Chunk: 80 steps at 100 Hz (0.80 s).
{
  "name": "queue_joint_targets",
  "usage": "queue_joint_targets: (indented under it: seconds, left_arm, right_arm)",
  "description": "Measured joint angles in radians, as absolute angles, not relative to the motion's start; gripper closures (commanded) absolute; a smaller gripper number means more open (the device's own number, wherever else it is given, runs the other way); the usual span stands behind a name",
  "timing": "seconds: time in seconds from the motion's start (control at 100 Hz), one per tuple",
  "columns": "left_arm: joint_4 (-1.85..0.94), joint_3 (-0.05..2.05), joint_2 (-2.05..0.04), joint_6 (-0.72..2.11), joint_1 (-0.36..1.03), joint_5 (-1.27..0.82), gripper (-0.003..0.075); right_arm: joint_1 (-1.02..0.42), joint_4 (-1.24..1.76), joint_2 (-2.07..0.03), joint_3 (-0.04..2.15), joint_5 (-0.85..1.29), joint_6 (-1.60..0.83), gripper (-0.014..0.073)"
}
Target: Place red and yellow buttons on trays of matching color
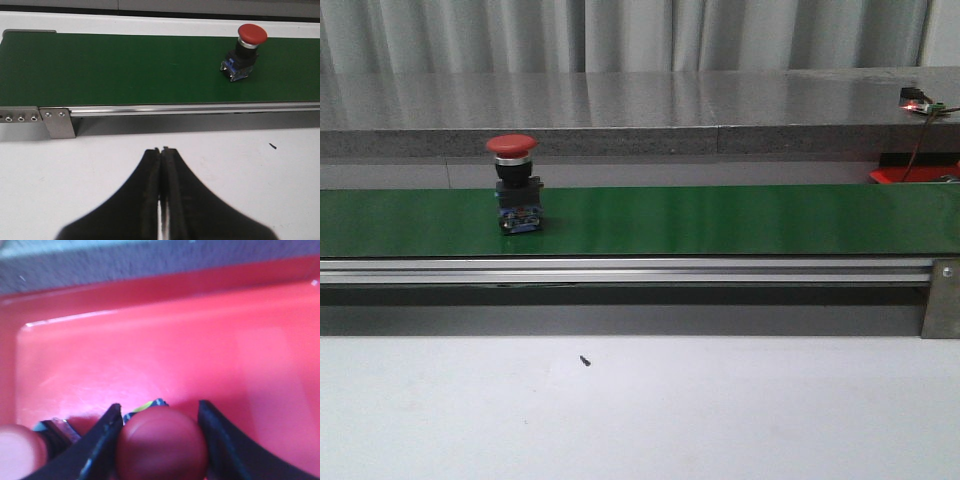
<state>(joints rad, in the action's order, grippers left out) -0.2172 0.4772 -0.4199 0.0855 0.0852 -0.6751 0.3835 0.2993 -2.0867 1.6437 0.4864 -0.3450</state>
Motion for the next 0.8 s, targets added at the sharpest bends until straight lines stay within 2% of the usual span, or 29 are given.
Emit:
queue_joint_targets:
  seconds: [0.32,0.39,0.51,0.58,0.8]
  left_arm:
    - [-0.217,0.477,-0.420,0.085,0.085,-0.675,0.0740]
    - [-0.217,0.477,-0.420,0.085,0.085,-0.675,0.0740]
    - [-0.217,0.477,-0.420,0.085,0.085,-0.675,0.0740]
    - [-0.217,0.477,-0.420,0.085,0.085,-0.675,0.0740]
    - [-0.217,0.477,-0.420,0.085,0.085,-0.675,0.0740]
  right_arm:
    - [0.384,0.303,-2.133,1.644,0.481,-0.344,0.0442]
    - [0.384,0.304,-2.133,1.644,0.481,-0.343,0.0353]
    - [0.384,0.307,-2.133,1.644,0.479,-0.343,0.0104]
    - [0.384,0.307,-2.133,1.644,0.483,-0.343,0.0018]
    - [0.384,0.307,-2.104,1.644,0.496,-0.343,0.0023]
